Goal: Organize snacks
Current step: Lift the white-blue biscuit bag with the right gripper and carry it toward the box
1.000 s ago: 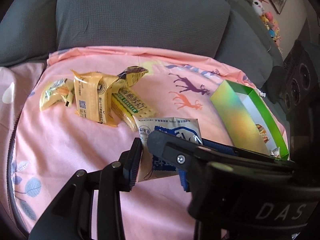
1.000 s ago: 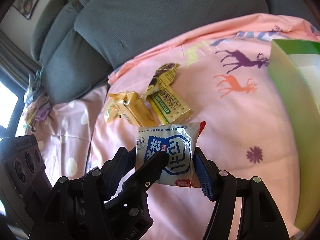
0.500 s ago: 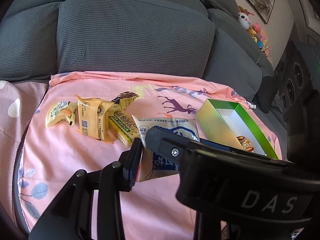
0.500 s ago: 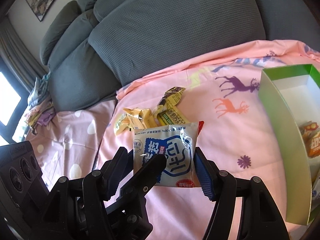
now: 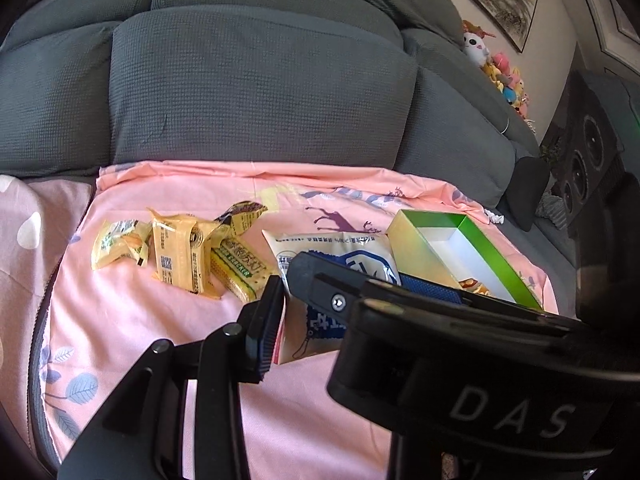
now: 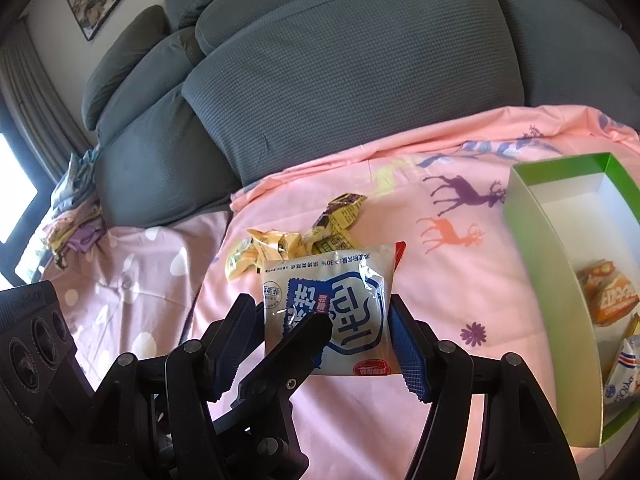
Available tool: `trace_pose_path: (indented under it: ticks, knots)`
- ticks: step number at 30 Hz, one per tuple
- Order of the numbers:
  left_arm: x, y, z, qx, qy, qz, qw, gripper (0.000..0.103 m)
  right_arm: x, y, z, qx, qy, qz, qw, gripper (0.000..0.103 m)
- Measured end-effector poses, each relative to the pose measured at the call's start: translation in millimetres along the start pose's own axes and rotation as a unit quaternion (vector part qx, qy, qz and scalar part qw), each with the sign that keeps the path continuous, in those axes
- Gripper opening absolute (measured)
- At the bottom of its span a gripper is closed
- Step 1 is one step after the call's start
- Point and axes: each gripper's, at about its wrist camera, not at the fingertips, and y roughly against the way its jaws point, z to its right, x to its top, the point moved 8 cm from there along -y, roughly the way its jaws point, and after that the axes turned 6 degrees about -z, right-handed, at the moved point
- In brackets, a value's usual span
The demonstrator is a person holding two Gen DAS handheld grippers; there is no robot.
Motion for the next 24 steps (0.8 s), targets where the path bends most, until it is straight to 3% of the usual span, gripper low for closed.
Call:
trace_pose_path:
  ticks: [5,11,24]
  knots:
    - [6.7,6.6,11.0,-0.011,-0.012,0.029,0.9995,0.032,4.4,15.7,-0.5,-0.01,0.011,0.024,1.0,0.069]
    - [14.8,1.7,32.9,-0.02,-0.027,0.031,0.999,0.032,11.4,29.5,12.5,-0.029,0.01,0.04,0.999,0.069]
    - [31.8,-36.9,115.1,-0.071,-0.087,0.021,0.9934,0.032,27.3,76.5,90.3,-0.077,-0.04,0.093,0.992,0.069]
